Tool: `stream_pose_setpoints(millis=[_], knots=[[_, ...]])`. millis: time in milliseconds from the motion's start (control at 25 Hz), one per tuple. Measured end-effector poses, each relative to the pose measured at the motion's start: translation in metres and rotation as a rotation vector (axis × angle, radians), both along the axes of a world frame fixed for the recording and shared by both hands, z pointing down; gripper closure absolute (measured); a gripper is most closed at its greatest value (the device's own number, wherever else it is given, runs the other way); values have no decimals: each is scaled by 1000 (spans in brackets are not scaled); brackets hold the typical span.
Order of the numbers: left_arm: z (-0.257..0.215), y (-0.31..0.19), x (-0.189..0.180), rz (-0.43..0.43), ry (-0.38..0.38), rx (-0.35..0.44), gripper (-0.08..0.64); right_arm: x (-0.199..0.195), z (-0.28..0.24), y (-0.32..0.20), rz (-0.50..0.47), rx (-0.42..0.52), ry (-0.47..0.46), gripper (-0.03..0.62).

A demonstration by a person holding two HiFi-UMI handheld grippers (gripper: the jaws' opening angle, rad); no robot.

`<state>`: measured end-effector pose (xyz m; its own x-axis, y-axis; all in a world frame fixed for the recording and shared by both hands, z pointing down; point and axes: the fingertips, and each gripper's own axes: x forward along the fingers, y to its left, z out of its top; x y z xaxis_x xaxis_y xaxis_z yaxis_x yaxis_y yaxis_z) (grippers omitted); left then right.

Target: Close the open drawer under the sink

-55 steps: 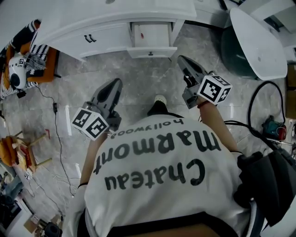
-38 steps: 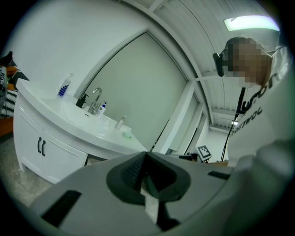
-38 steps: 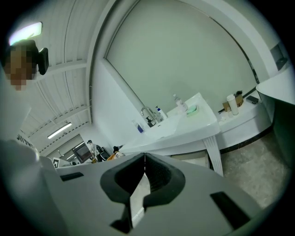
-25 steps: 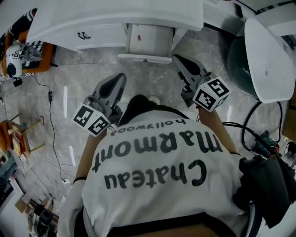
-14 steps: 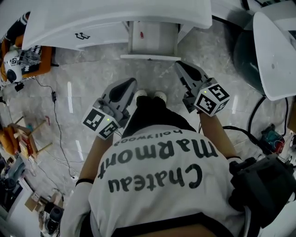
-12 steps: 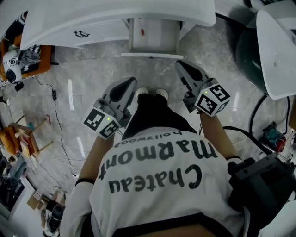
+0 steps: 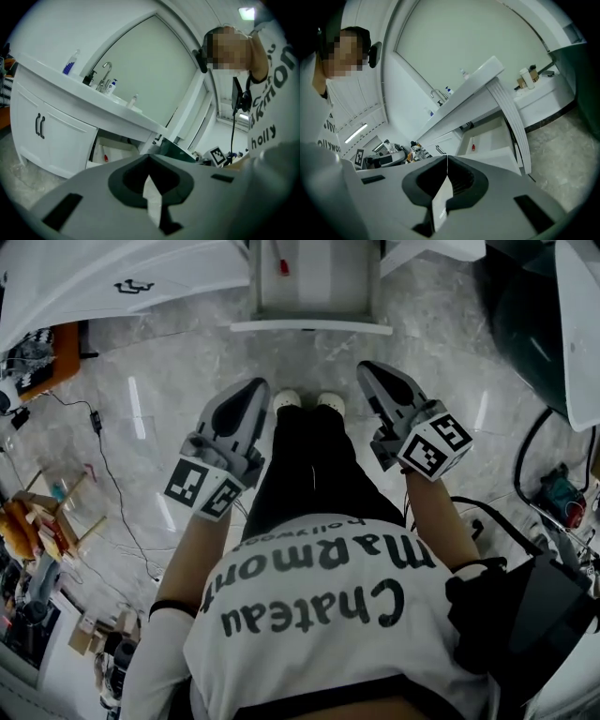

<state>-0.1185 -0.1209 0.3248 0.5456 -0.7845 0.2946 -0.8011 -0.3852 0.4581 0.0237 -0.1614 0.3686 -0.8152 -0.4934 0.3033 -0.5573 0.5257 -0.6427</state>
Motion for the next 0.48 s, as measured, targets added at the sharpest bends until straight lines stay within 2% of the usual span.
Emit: stream_pose_setpoints(millis=[200,480], knots=[[45,-3,3,55,-21,61,552,2,48,6,1,4,-3,580],[108,-26,16,150,-60,176,552,0,117,-12,-27,73,-4,580]])
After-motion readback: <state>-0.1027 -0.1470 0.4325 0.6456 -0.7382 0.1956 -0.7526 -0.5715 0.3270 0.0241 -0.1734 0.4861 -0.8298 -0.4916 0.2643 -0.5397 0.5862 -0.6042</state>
